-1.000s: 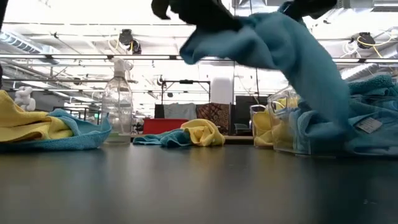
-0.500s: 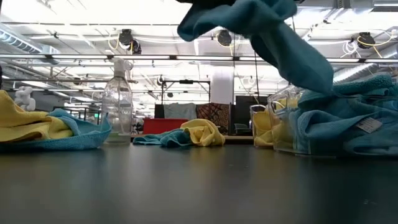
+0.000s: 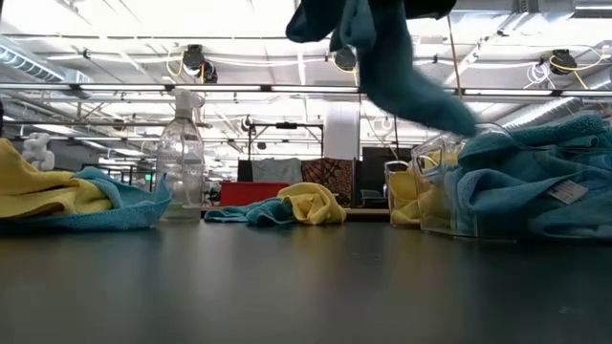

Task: Sort microfiber towel by color & place in baskets
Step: Put the blue microfiber towel into the bottom transparent bin

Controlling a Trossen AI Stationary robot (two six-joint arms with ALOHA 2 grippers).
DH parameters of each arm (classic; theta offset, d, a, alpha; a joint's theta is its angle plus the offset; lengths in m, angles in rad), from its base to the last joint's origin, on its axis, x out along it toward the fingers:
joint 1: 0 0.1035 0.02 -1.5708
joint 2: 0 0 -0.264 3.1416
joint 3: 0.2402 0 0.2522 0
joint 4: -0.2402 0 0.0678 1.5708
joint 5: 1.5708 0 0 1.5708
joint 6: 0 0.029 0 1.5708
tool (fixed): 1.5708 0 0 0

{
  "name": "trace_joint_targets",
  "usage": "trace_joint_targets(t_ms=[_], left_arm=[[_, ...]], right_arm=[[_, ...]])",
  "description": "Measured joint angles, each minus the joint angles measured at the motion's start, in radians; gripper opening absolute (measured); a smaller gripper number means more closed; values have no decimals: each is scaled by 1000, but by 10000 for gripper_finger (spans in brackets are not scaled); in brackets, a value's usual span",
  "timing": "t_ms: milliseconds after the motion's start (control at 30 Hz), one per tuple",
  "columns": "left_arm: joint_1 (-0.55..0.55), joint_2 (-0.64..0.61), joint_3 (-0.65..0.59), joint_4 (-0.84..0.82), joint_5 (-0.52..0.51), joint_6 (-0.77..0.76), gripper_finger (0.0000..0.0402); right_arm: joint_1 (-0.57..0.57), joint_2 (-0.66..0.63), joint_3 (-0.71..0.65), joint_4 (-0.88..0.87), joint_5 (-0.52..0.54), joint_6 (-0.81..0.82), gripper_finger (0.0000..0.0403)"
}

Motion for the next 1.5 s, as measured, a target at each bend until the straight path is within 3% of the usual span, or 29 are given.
trace_joint_targets(t_ms=[233,533,767,900,1300,1500], left_arm=[[-2,0,0,22,0,22,19],[-5,-1,2,20,0,24,107],[-6,-43,2,-12,-39,17,189],[-5,-99,2,-111,-80,-17,219],[-5,-182,0,-574,-85,-305,228],[-5,-180,-74,-609,-83,-368,228]], right_arm=[[-40,1,0,30,-12,-17,203],[-47,1,0,25,-7,-49,20],[-48,-16,0,10,-1,-63,17],[-48,-62,39,-114,1,-47,15],[-48,-122,328,-967,-26,259,15],[-49,-125,377,-1311,-68,489,15]])
